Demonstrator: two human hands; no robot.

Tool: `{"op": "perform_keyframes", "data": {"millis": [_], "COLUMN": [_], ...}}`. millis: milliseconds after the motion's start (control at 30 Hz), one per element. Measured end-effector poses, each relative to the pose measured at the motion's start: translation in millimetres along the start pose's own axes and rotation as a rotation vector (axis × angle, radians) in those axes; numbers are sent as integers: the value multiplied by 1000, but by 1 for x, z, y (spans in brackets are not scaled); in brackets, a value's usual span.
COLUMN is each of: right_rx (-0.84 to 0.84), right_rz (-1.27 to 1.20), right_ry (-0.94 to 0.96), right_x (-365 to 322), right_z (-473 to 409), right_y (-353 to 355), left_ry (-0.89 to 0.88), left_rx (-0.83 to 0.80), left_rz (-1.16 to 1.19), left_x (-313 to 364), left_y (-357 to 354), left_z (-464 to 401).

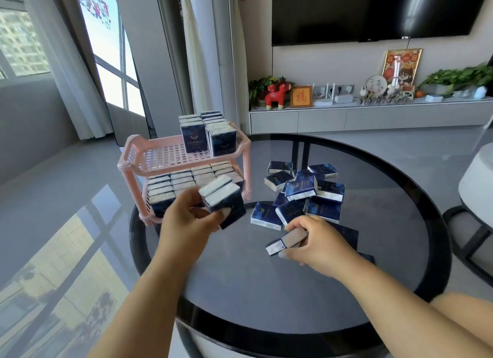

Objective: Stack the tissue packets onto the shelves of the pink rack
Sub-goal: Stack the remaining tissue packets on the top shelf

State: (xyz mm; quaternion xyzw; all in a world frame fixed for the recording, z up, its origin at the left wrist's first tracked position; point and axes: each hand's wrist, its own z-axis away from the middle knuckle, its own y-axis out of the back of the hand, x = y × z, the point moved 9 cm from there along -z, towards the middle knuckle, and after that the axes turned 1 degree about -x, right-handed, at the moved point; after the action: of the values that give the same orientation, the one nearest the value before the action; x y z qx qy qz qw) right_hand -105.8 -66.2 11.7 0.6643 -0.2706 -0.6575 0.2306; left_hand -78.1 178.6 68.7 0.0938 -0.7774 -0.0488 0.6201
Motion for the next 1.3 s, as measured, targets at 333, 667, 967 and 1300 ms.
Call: {"op": "perform_keyframes", "data": {"millis": [333,667,967,1300], "right_rx": [57,122,137,127], "right_rz": [29,41,83,97], "right_ry": [218,421,417,416], "right_x": [-13,-10,-11,-12], "right_z": [-6,-8,-8,-6], "right_y": [-22,-44,-44,-44], "left_ry": [-70,-32,-54,-29], "left_rx": [149,114,47,69], "left_rz": [-231,-352,-422,-476], "left_x": [49,28,16,14], "left_y": [64,59,41,42], "left_z": [-101,-167,-186,-183]}}
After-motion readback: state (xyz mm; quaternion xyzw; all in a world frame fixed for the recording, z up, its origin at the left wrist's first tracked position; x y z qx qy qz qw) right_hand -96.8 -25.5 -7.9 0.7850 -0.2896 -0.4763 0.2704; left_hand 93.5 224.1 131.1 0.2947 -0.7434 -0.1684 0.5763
